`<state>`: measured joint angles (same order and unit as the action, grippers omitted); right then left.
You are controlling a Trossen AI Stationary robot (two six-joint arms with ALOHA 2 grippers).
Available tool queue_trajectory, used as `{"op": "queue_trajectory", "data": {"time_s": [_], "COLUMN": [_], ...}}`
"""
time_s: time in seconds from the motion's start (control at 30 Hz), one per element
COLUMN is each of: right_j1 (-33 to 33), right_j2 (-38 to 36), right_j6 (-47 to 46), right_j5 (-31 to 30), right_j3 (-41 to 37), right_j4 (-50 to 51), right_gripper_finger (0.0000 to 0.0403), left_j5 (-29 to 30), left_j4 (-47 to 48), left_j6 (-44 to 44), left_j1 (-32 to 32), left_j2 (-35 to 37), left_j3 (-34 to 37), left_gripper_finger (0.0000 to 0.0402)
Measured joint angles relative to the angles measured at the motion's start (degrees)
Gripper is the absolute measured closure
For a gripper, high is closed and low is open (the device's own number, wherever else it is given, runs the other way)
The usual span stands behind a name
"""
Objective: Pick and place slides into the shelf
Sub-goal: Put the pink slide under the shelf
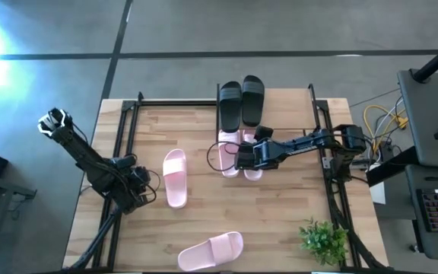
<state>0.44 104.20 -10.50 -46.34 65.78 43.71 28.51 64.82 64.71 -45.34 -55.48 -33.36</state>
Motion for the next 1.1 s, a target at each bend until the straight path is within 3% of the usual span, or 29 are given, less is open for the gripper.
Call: {"op": "queue_trajectory", "data": {"time_s": [0.17, 0.33, 0.53, 0.7, 0.83, 1.1], "right_j1": [3.2, 7.48, 15.13, 22.69, 27.1, 31.37], "right_j2": [-0.85, -2.69, -6.39, -9.44, -10.93, -11.14], "right_j6": [-6.8, -13.89, -25.4, -35.57, -41.35, -49.56], "right_j5": [0.02, 4.73, 6.49, 6.45, 6.41, 6.44], "right_j3": [4.18, 7.16, 8.12, 8.12, 8.12, 8.1], "right_j4": [8.58, 15.6, 21.83, 25.89, 27.35, 33.67], "right_gripper_finger": [0.0154, 0.0156, 0.0156, 0.0156, 0.0157, 0.0156], "left_j5": [-0.47, -0.93, 2.08, 3.89, 9.47, 12.52], "left_j4": [-1.58, -5.93, -7.2, -15.64, -16.48, -19.47], "left_j6": [0.68, -6.49, -8.34, -14.33, -14.12, -17.99], "left_j1": [0.0, 0.0, 0.88, 1.55, 4.18, 13.39], "left_j2": [0.02, -0.9, -5.07, -9.27, -12.3, -18.49], "left_j3": [-0.25, -0.02, 0.03, -0.5, -2.03, -3.23], "left_gripper_finger": [0.0269, 0.0269, 0.0269, 0.0269, 0.0269, 0.0269]}}
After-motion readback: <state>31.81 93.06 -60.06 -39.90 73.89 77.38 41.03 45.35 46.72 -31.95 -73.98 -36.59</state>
